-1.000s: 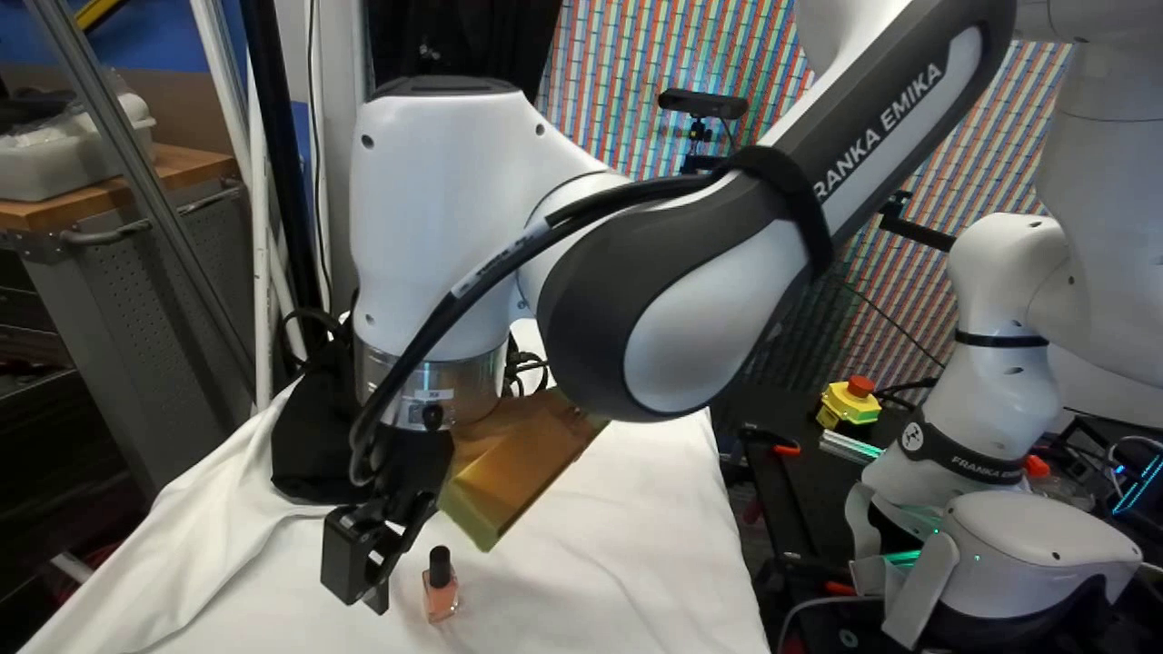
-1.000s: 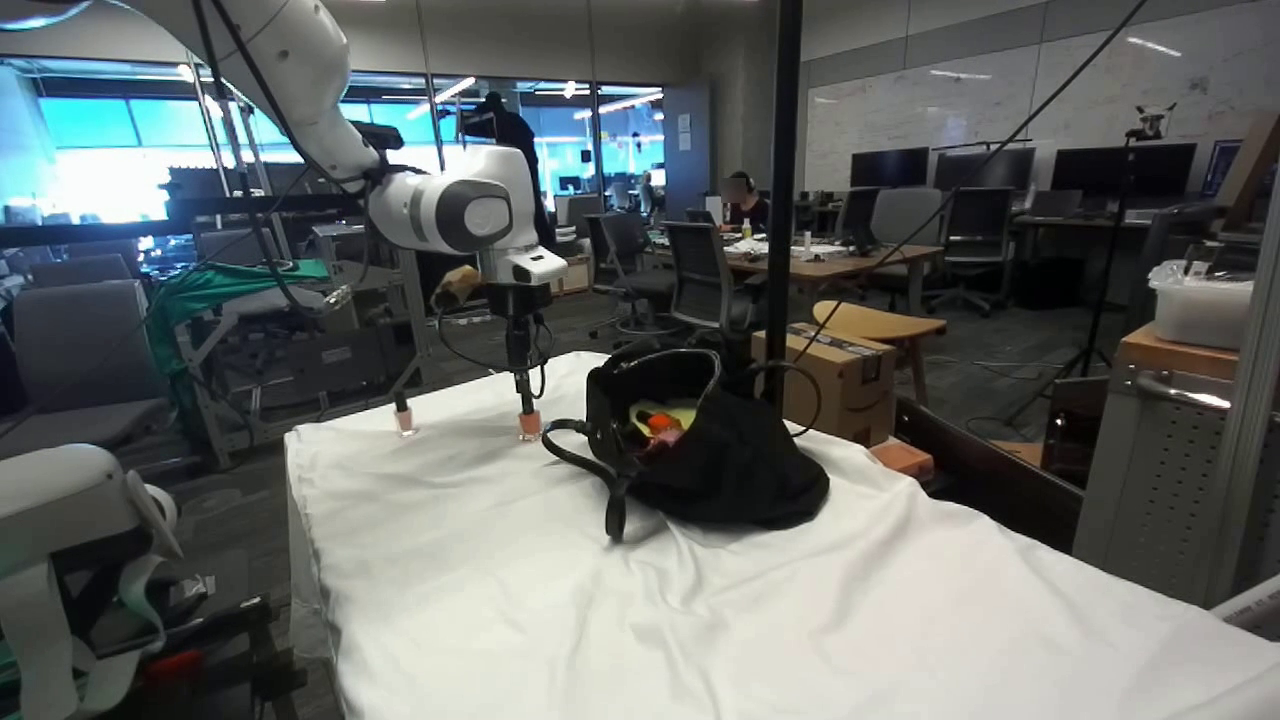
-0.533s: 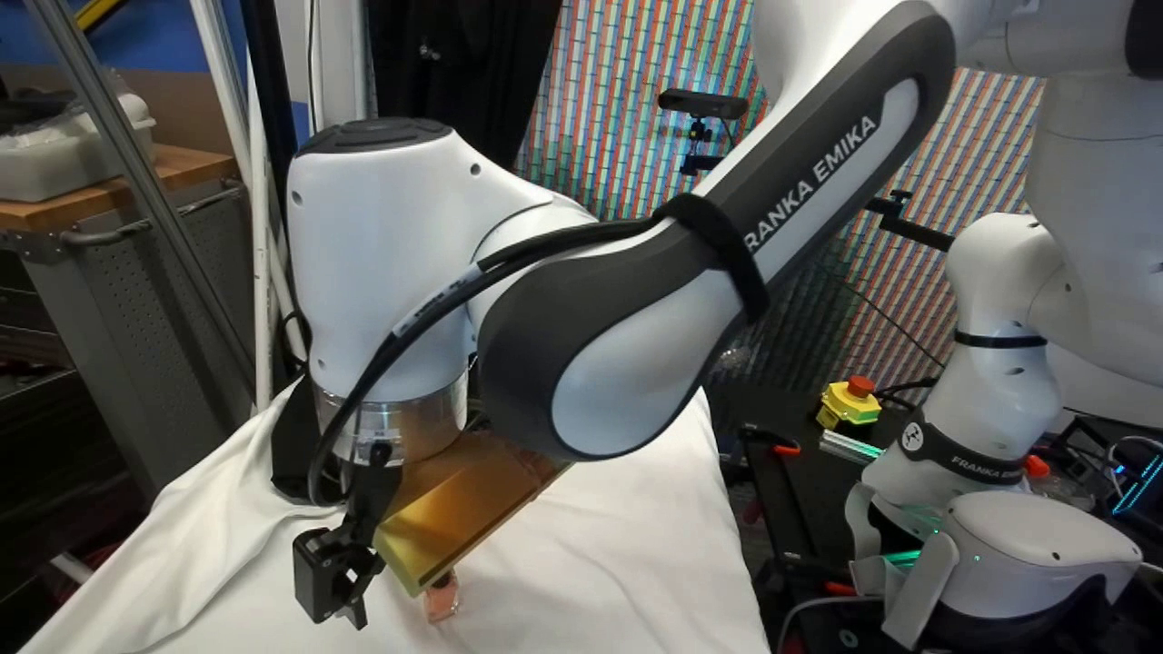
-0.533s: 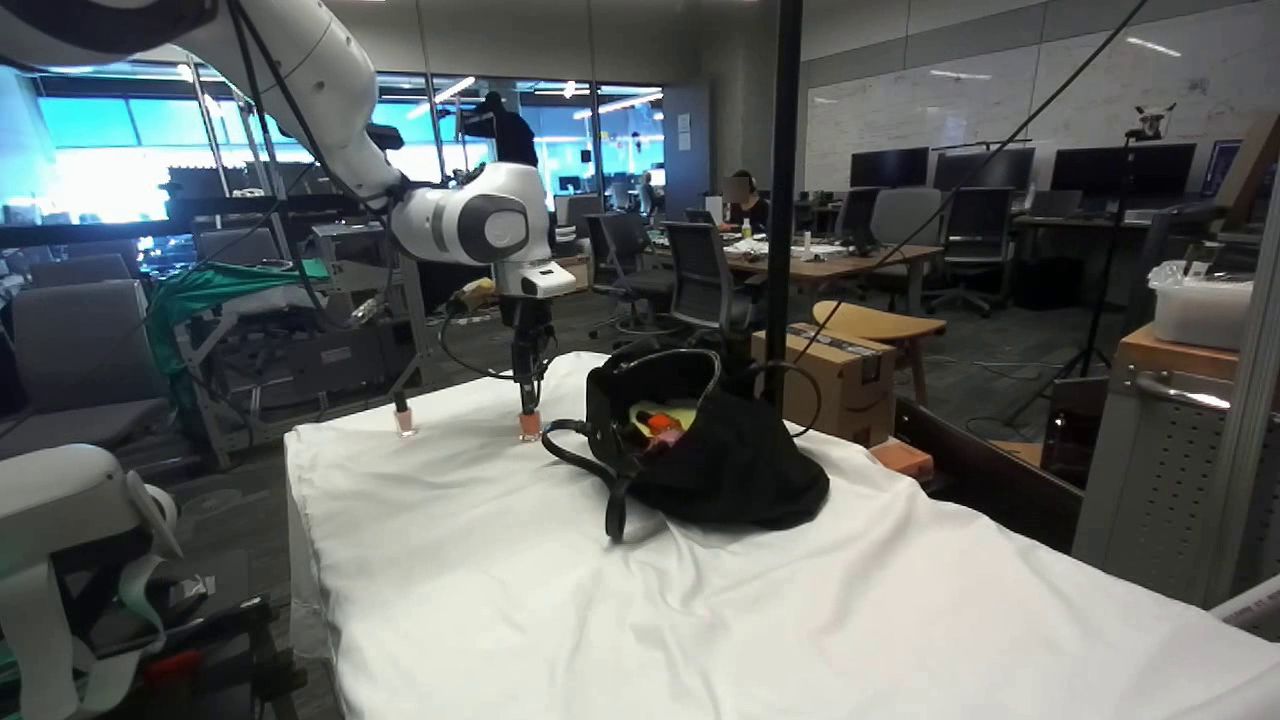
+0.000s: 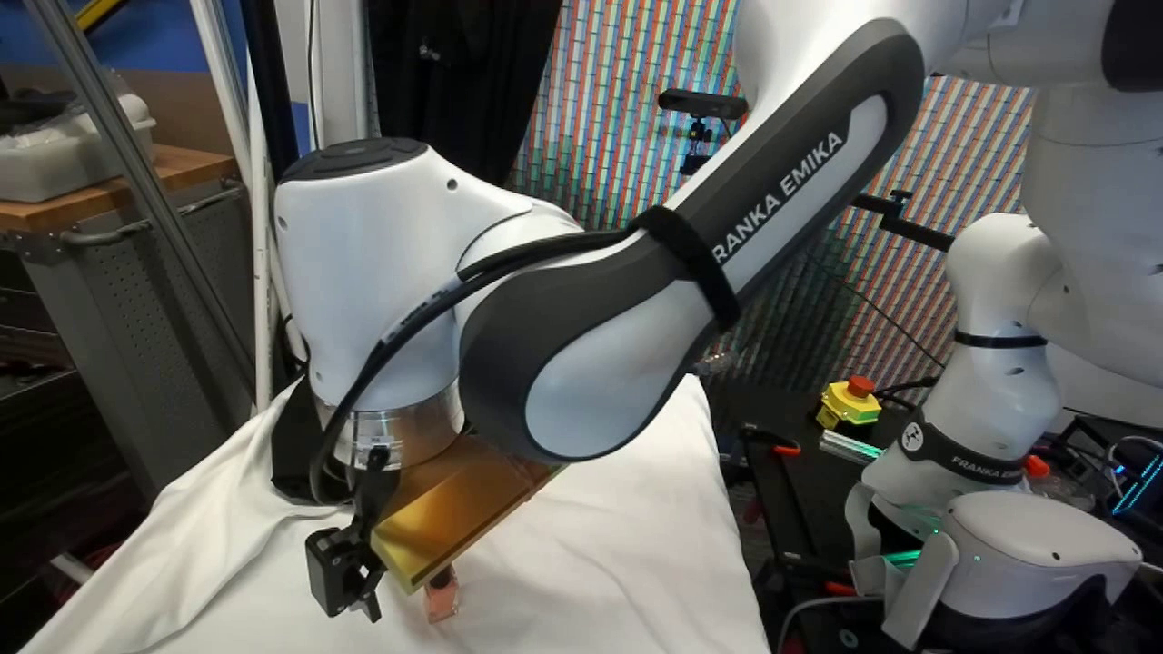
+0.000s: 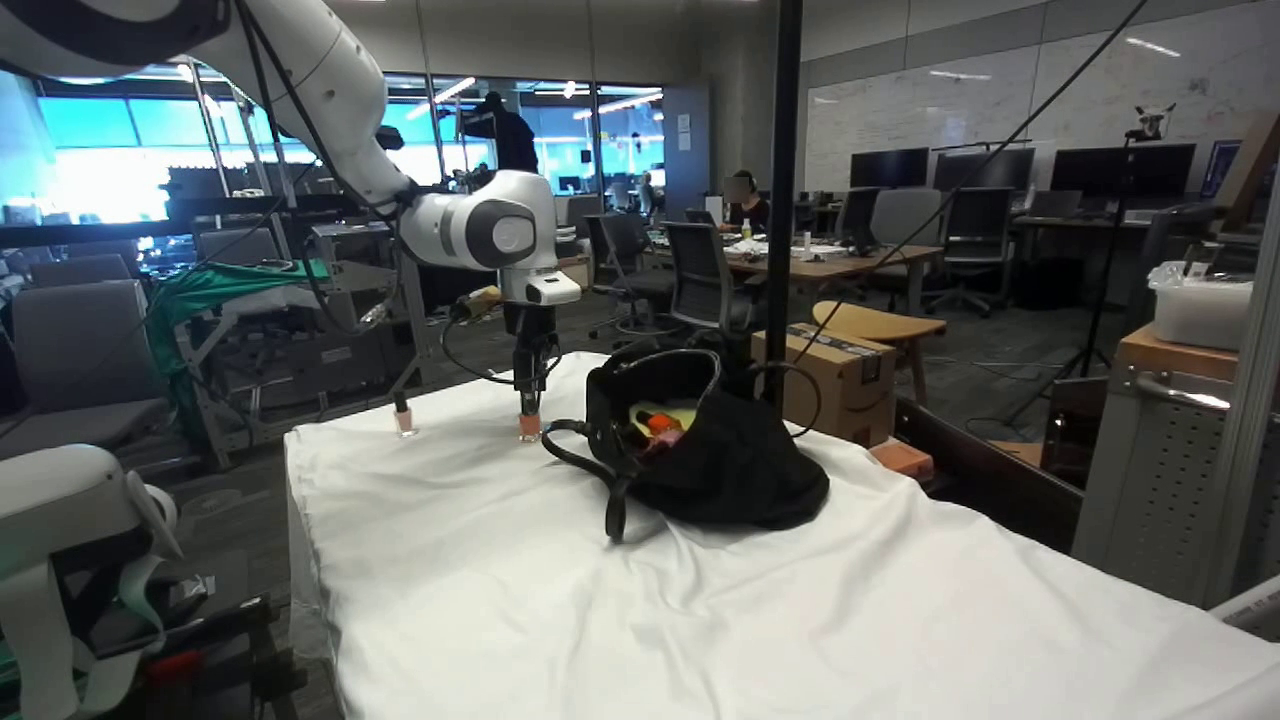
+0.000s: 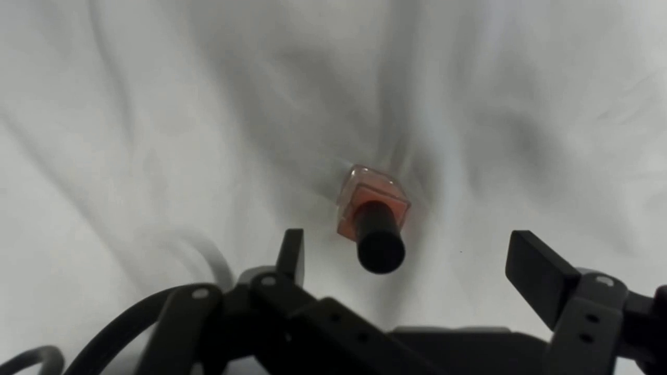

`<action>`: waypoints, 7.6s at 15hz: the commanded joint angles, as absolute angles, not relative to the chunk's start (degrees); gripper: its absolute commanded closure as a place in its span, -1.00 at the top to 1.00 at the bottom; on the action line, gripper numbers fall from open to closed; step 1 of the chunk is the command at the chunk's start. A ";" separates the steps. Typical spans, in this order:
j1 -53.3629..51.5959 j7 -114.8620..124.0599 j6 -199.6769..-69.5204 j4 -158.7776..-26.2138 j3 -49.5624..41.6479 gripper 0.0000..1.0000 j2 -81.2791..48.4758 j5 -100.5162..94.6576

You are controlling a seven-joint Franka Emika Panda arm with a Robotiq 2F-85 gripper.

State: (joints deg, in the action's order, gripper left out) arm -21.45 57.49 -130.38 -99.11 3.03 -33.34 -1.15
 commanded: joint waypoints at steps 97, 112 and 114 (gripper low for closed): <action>-14.87 51.36 -135.98 -113.40 -0.13 -0.71 -17.78 -7.24; -7.95 41.50 -133.85 -104.64 -2.41 -0.71 -21.69 -6.91; -7.65 40.45 -133.14 -102.38 -2.38 -0.71 -23.49 -6.46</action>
